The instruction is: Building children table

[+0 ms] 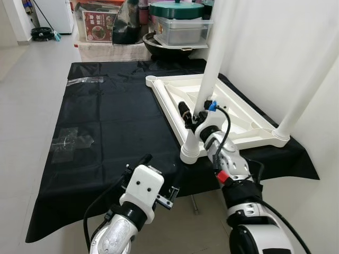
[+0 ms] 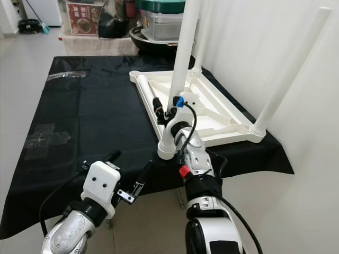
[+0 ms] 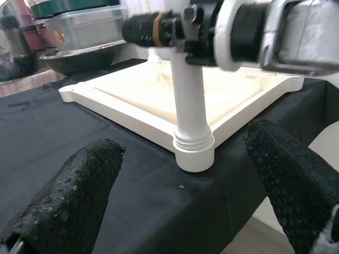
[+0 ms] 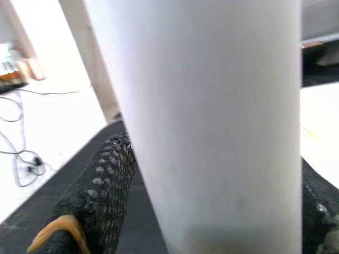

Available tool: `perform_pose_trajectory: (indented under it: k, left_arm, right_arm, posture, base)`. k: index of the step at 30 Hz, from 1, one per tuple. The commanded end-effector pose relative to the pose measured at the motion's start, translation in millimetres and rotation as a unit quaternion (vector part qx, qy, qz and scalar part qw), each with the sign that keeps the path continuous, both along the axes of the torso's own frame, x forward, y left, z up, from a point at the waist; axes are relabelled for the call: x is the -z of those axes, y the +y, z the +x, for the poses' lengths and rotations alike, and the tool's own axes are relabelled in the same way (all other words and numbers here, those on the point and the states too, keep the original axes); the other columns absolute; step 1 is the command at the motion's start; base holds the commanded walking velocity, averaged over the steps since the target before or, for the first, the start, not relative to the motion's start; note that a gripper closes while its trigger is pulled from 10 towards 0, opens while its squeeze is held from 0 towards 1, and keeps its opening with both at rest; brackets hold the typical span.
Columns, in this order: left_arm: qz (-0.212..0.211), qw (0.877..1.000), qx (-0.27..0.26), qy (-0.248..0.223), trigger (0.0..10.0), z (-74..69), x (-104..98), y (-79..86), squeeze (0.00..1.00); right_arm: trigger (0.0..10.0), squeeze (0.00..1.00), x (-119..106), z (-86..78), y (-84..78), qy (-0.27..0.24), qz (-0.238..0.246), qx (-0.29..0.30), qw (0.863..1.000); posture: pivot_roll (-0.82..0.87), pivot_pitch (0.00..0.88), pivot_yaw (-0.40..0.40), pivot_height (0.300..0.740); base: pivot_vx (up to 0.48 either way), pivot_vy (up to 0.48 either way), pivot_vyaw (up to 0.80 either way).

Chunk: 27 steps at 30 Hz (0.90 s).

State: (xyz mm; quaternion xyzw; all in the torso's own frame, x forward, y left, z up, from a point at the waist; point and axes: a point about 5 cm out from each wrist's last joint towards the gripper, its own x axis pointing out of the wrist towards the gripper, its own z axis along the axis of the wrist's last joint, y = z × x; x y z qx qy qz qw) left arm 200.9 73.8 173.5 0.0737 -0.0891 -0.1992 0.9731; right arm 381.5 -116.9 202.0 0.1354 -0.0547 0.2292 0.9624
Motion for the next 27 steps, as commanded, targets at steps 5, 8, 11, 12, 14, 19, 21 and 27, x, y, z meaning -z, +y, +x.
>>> perform_pose_trajectory:
  k: [5, 8, 11, 12, 14, 19, 21, 27]
  left_arm:
    - [0.005, 1.000, 0.001, -0.002, 10.0, 1.1, 0.7, -1.0, 0.00]
    - [0.005, 1.000, 0.001, -0.002, 10.0, 1.4, 0.5, -0.9, 0.00]
    - [0.006, 1.000, -0.001, -0.003, 10.0, 1.5, 0.1, -0.1, 0.00]
    - [0.006, 1.000, -0.001, -0.003, 10.0, 1.5, 0.1, -0.1, 0.00]
    - [0.006, 1.000, -0.002, -0.003, 10.0, 1.1, -0.1, 0.4, 0.00]
    - [0.006, 1.000, -0.003, -0.003, 10.0, 0.6, -0.2, 0.6, 0.00]
    - [0.006, 1.000, -0.003, -0.003, 10.0, 0.5, -0.3, 0.3, 0.00]
    - [0.005, 1.000, -0.003, -0.003, 10.0, 0.5, -0.3, 0.0, 0.00]
  right_arm:
    - [10.0, 0.00, -8.4, -17.1, 7.5, -0.009, -0.031, -0.327, 0.944]
    - [10.0, 0.00, -6.9, -20.5, 7.4, -0.004, -0.039, -0.365, 0.930]
    - [10.0, 0.00, 1.4, -24.1, 16.2, 0.000, -0.072, -0.416, 0.907]
    - [10.0, 0.00, 1.4, -24.1, 16.2, 0.000, -0.072, -0.416, 0.907]
    - [10.0, 0.00, 6.6, -20.2, 26.3, 0.000, -0.088, -0.409, 0.908]
    - [9.3, 0.00, 11.6, -15.1, 38.7, -0.004, -0.110, -0.370, 0.923]
    - [0.0, 0.00, 10.5, -13.6, 40.9, -0.009, -0.101, -0.354, 0.930]
    - [0.0, 0.00, 7.1, -2.3, 33.2, -0.005, -0.075, -0.242, 0.967]
  posture:
    - [0.15, 0.024, -0.105, 0.740]
    - [0.15, 0.024, -0.105, 0.740]
    - [0.15, 0.025, -0.109, 0.740]
    - [0.15, 0.025, -0.109, 0.740]
    - [0.15, 0.031, -0.110, 0.740]
    - [0.15, 0.034, -0.110, 0.740]
    - [0.15, 0.037, -0.109, 0.740]
    - [0.15, 0.038, -0.110, 0.740]
  base:
    - [0.000, 0.000, 0.00]
    - [0.000, 0.000, 0.00]
    - [0.000, 0.000, 0.00]
    - [0.000, 0.000, 0.00]
    - [0.000, 0.000, 0.00]
    - [0.000, 0.000, 0.00]
    - [0.000, 0.000, 0.00]
    - [0.000, 0.000, 0.00]
